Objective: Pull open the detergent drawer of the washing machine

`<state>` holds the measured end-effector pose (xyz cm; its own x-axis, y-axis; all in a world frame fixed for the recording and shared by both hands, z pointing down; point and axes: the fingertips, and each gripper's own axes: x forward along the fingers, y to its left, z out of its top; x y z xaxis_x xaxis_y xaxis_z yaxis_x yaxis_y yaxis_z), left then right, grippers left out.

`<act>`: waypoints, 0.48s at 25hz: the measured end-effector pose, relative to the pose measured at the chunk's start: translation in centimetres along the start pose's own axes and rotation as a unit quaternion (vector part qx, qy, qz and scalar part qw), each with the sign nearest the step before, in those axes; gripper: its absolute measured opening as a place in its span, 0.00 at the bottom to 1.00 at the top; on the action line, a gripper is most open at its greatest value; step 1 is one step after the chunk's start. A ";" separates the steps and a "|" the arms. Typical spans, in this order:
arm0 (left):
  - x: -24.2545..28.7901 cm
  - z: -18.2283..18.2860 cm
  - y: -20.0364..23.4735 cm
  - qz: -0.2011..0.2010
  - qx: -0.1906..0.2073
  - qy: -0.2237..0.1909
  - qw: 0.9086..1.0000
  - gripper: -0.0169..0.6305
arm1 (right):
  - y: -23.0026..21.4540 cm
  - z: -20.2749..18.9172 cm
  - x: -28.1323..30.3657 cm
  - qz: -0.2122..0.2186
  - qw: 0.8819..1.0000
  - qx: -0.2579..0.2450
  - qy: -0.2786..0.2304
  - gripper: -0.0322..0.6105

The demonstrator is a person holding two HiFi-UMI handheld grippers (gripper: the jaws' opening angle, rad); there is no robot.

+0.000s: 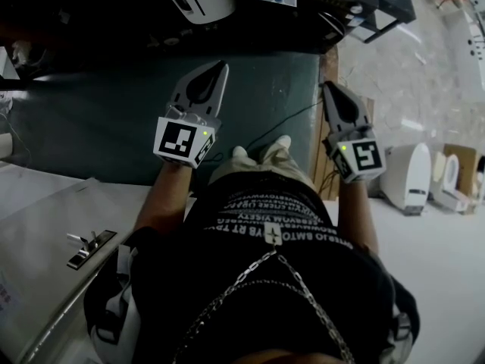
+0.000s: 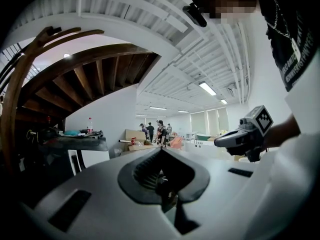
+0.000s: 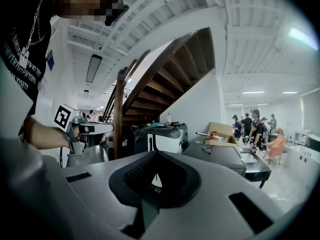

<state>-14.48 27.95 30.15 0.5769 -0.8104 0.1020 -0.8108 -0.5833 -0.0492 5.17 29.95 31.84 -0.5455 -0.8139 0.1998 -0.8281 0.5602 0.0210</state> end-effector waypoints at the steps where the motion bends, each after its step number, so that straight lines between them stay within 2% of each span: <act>1: 0.1 0.2 0.0 -0.001 0.001 -0.002 1.000 0.02 | -0.3 -0.4 -0.1 -0.004 1.000 -0.003 0.005 0.05; 12: -0.1 -0.5 -0.1 -0.002 -0.006 0.004 1.000 0.02 | 0.0 -0.8 0.2 0.005 1.000 0.012 0.013 0.05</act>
<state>-14.54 28.10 30.60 0.5791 -0.8077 0.1105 -0.8098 -0.5856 -0.0367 5.13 29.91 32.65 -0.5497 -0.8045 0.2250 -0.8262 0.5634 -0.0041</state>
